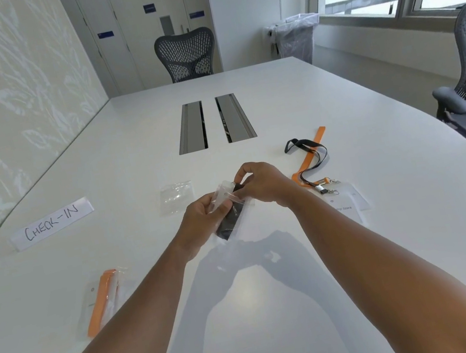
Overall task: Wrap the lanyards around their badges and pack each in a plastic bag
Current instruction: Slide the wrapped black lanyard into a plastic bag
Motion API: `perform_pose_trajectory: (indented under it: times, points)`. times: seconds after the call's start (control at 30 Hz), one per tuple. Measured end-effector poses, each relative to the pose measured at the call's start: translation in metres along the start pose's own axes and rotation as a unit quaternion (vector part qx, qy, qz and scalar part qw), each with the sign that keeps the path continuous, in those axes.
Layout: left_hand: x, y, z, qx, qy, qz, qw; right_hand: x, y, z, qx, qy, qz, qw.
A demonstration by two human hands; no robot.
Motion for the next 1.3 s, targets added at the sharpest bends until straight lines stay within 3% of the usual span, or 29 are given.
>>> perform_pose_trajectory:
  times: [0.27,0.83,1.03,1.3]
  points:
    - [0.010,0.019,-0.007,0.002,-0.056,-0.128,0.990,-0.005,-0.007,-0.010,0.046,-0.021,-0.004,0.999]
    - [-0.002,0.014,-0.002,0.003,-0.004,-0.042,0.999,-0.006,-0.007,-0.016,0.072,-0.042,-0.032,0.996]
    - [0.000,0.018,-0.001,0.045,-0.019,-0.065,0.997,-0.005,-0.002,-0.017,0.071,-0.048,-0.043,0.995]
    - [0.001,0.020,-0.002,0.015,-0.041,-0.056,0.998,-0.005,0.004,-0.011,0.028,-0.027,-0.069,0.997]
Point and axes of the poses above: each hand's wrist, its own x-axis away from the middle knuckle, its own y-axis out of the palm, z = x × y, the point moved 10 cm from there along -x, towards the middle knuckle, and after that the axes turned 11 degrees about z, right-handed, at the moved point
